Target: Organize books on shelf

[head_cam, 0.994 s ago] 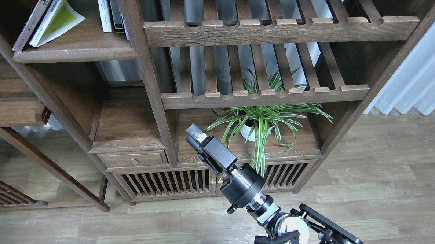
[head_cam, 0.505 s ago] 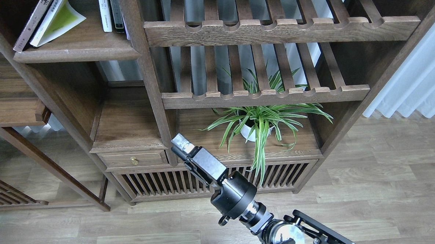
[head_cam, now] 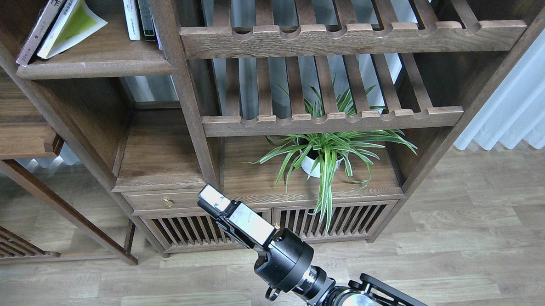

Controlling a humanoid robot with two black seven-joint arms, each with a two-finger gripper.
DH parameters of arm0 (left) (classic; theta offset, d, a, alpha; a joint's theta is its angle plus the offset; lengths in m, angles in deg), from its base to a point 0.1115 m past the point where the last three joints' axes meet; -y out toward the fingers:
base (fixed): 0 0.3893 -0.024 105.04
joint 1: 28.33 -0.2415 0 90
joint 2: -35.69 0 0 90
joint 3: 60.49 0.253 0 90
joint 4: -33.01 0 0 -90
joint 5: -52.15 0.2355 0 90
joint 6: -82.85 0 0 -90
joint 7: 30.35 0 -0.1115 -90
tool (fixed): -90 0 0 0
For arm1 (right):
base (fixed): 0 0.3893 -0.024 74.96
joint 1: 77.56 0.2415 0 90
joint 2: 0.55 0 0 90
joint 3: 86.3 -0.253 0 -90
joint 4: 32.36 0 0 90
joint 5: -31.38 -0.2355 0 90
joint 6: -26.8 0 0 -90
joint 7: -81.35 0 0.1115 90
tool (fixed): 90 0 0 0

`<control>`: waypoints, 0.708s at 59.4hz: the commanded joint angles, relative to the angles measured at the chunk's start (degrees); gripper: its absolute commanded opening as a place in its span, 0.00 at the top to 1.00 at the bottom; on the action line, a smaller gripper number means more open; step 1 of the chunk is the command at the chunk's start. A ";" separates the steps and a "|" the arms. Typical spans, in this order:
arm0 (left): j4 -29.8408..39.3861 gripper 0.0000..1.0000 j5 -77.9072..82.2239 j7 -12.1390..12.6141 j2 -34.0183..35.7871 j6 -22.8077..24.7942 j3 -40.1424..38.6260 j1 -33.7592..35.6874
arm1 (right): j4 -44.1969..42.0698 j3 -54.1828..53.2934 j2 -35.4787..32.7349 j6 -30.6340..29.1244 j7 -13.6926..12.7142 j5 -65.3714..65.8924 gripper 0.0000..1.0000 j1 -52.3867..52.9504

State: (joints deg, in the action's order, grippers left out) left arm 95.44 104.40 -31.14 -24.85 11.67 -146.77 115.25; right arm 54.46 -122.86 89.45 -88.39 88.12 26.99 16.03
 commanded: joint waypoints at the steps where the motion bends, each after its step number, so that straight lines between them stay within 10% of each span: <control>1: -3.63 1.00 0.04 -2.03 0.07 -0.01 3.74 2.49 | 0.01 0.00 0.00 -0.04 0.00 0.00 0.24 0.01; 25: -16.10 0.99 -0.13 -12.74 -0.72 -3.17 18.07 10.84 | -0.07 0.00 0.00 0.05 0.00 0.00 0.24 0.19; 42: -17.78 0.98 -0.13 -14.33 -0.72 -3.35 19.39 10.58 | -0.25 0.09 0.00 0.48 -0.09 0.00 0.24 0.36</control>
State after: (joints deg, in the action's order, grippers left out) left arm 78.08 104.26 -45.01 -25.58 8.32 -128.31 125.95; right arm 54.35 -122.83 89.45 -88.01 88.04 26.99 16.33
